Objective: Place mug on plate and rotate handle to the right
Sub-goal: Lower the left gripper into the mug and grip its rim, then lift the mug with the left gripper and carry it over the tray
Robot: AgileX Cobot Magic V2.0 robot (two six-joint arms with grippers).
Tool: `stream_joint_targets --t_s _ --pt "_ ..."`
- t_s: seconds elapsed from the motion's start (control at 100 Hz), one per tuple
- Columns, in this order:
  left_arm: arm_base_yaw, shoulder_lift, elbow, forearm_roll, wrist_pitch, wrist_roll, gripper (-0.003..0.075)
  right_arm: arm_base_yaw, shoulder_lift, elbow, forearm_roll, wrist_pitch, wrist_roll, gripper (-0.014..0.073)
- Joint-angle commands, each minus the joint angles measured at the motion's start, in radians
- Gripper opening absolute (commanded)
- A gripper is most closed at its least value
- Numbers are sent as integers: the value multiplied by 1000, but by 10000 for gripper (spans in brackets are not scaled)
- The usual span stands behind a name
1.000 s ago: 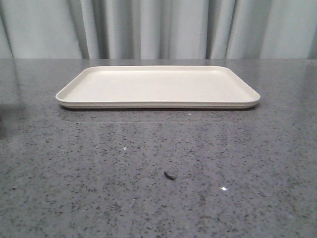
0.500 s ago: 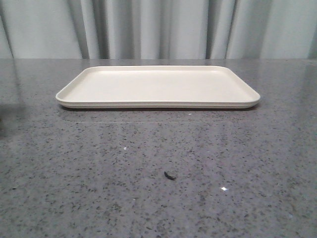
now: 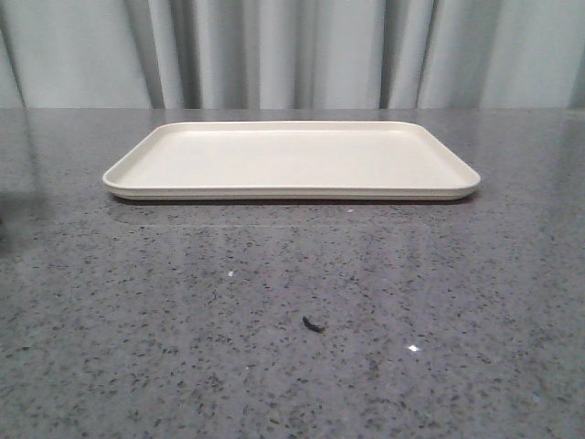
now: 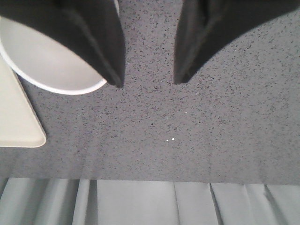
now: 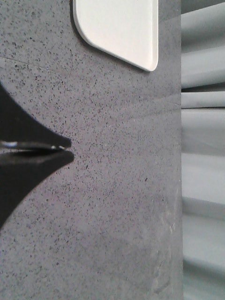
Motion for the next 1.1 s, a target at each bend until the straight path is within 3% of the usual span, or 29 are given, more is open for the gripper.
stream_joint_targets --t_s 0.0,0.29,0.58,1.09 --pt "3 50 -83 -28 -9 -2 390 1 17 -36 -10 -68 -1 -69" --pt "3 243 -296 -163 265 -2 422 1 17 -36 -10 -72 -1 -69" --pt "3 477 -495 -165 536 -36 422 1 17 -36 -10 -72 -1 -69" --pt "3 642 -520 -161 594 -38 417 1 17 -36 -10 -81 -1 -69"
